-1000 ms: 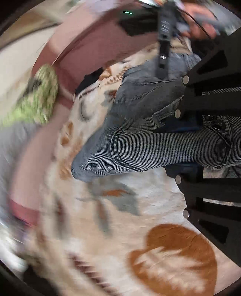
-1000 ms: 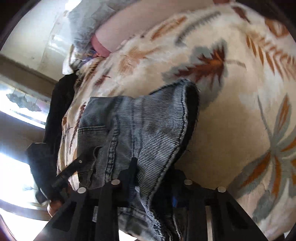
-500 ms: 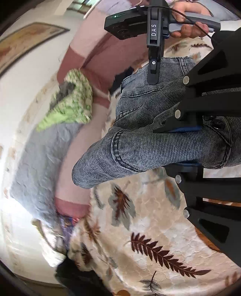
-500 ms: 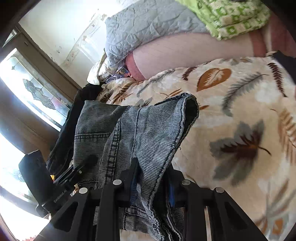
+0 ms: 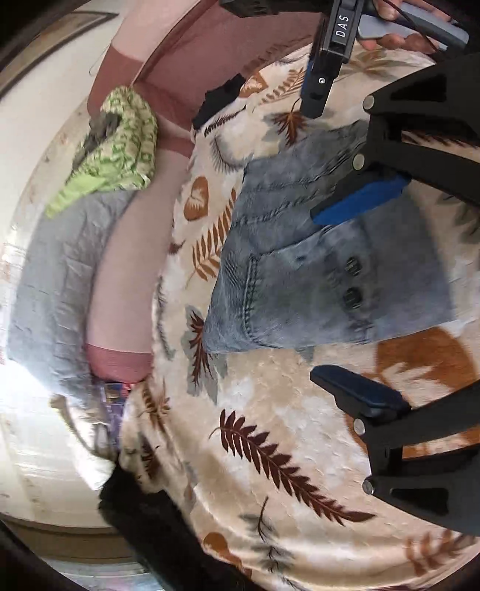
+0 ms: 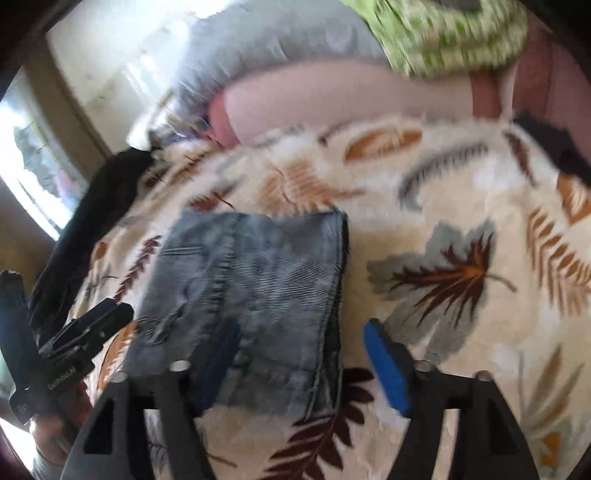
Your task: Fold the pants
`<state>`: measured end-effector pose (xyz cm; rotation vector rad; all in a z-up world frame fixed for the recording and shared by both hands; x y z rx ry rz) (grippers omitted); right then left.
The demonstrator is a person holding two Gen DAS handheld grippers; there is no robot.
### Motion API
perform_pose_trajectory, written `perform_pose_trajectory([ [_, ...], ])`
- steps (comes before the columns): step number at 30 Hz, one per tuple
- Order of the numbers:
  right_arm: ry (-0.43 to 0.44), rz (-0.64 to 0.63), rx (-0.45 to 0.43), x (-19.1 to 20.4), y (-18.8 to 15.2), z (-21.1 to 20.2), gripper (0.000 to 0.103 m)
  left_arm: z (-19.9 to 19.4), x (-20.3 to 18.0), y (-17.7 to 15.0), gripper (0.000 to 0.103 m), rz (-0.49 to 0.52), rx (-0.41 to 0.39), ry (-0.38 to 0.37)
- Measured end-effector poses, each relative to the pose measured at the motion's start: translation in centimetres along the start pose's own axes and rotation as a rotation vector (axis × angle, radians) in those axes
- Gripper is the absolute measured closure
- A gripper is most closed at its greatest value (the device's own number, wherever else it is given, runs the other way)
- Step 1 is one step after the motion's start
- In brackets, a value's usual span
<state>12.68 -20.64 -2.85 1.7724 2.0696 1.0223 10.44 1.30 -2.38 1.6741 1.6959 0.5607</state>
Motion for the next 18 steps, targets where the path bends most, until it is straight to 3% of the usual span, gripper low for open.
perform_pose_trajectory([
  [2, -0.052, -0.046, 0.073, 0.2, -1.5, 2.4, 0.012, 1.4, -0.4, -1.6, 0.014, 0.037, 0.051, 0.043],
  [3, -0.086, -0.061, 0.19, -0.3, -3.1, 5.1, 0.012, 3.1, -0.6, -2.7, 0.014, 0.061, 0.128, 0.072],
  [4, -0.083, -0.04, 0.243, -0.9, -4.0, 6.6, 0.009, 5.0, -0.5, -4.0, 0.012, 0.071, 0.209, 0.077],
  [7, -0.055, 0.038, 0.158, -1.5, -3.3, 4.2, 0.008, 3.8, 0.6, -3.3, 0.012, -0.033, 0.178, 0.04],
  [9, -0.071, 0.022, 0.085, -1.5, -3.0, 2.0, 0.007, 2.7, 0.8, -2.7, 0.012, -0.033, 0.131, 0.053],
  [14, -0.11, 0.0, -0.116, -1.8, -3.9, -3.4, 0.007, 0.8, 0.9, -3.6, 0.012, -0.042, 0.106, 0.099],
  [18, -0.208, -0.02, -0.291, -2.2, -4.3, -6.9, 0.001, -1.4, 0.6, -4.9, 0.012, -0.036, 0.058, 0.131],
])
Point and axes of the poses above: each gripper's, at about its wrist camera, not at the fingertips, and z roughly the way its jaws point, x to its left, y to its top, the point moved 6 cm from there along z, roughly the way its jaws point, and after that the axes turned 1 degree about y, right-handed, at the moved point
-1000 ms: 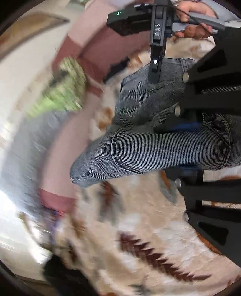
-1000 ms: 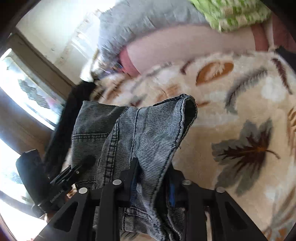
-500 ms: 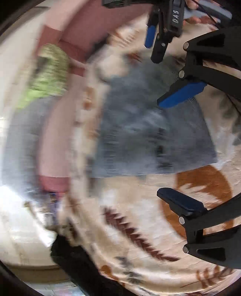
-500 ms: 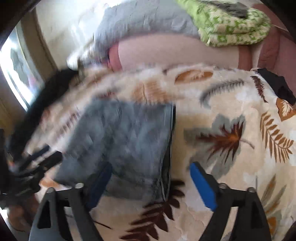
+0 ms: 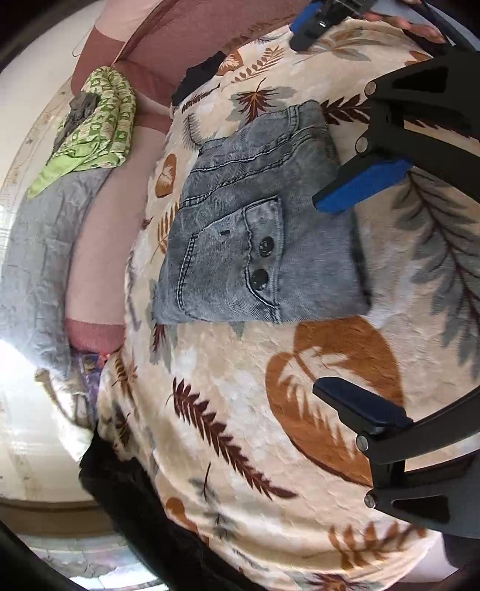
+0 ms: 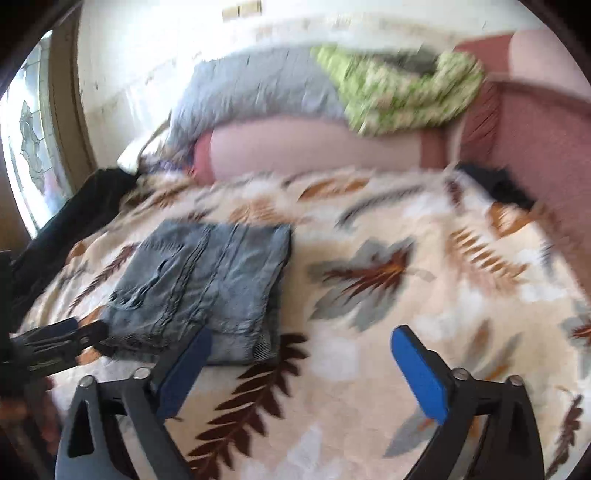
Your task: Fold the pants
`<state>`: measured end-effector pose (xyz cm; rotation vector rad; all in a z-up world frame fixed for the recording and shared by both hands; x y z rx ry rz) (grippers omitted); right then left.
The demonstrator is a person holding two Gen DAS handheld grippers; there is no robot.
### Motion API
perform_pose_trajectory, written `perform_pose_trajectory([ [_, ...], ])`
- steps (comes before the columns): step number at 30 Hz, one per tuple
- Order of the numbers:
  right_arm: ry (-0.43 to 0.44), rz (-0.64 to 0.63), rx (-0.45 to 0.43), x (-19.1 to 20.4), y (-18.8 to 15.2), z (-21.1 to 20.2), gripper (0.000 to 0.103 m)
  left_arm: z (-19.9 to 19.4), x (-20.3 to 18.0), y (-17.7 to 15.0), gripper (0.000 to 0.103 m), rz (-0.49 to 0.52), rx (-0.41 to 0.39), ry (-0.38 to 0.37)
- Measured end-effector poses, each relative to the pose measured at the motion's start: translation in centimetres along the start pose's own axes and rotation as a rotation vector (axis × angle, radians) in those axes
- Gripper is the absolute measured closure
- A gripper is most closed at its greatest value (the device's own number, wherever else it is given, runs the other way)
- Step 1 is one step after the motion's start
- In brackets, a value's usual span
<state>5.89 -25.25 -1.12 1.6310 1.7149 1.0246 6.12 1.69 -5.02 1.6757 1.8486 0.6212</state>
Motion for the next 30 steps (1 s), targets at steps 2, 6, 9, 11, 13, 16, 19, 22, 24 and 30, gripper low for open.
perform_pose_trajectory([
  [2, 0.007, 0.003, -0.031, 0.0, 0.6, -0.6, 0.001, -0.6, -0.1, -0.6, 0.012, 0.001, -0.012, 0.007],
  [6, 0.049, -0.004, -0.017, 0.8, 0.4, -0.3, 0.001, -1.3, 0.2, -1.5, 0.012, 0.015, -0.034, 0.033],
  [9, 0.057, -0.035, -0.009, 1.7, -0.1, -0.1, 0.001, -1.8, 0.4, -2.2, 0.012, 0.045, -0.086, 0.053],
  [11, 0.069, -0.059, -0.014, 2.4, -0.6, -0.3, 0.0, -1.8, 0.4, -2.5, 0.012, 0.04, -0.065, 0.032],
  [13, 0.081, -0.077, -0.013, 3.0, -0.9, -0.3, 0.0, -2.0, 0.1, -2.4, 0.012, 0.031, -0.055, 0.016],
  [16, 0.088, -0.121, -0.007, 3.7, -1.3, -0.4, 0.0, -3.0, -0.4, -2.0, 0.012, 0.034, -0.076, 0.016],
  [19, 0.117, -0.152, 0.024, 3.9, -1.9, -0.2, 0.0, -3.7, -0.8, -1.7, 0.012, 0.026, -0.06, 0.026],
  [22, 0.121, -0.164, 0.038, 3.7, -2.3, -0.2, 0.0, -4.0, -1.2, -1.4, 0.011, 0.004, -0.036, 0.018],
  [24, 0.124, -0.157, 0.032, 3.4, -2.3, -0.5, 0.0, -3.9, -1.5, -1.2, 0.011, 0.005, -0.032, 0.027],
  [30, 0.14, -0.134, 0.016, 2.6, -1.8, -1.4, 0.0, -4.0, -3.1, -0.6, 0.002, 0.017, -0.033, -0.002],
])
Point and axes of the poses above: each gripper's, at about its wrist camera, not at the fingertips, and z roughly the way its jaws point, x to its left, y to its top, the point moved 6 cm from there along z, roughly the way its jaws point, and after that the axes turned 1 degree about y, right-handed, at the moved point
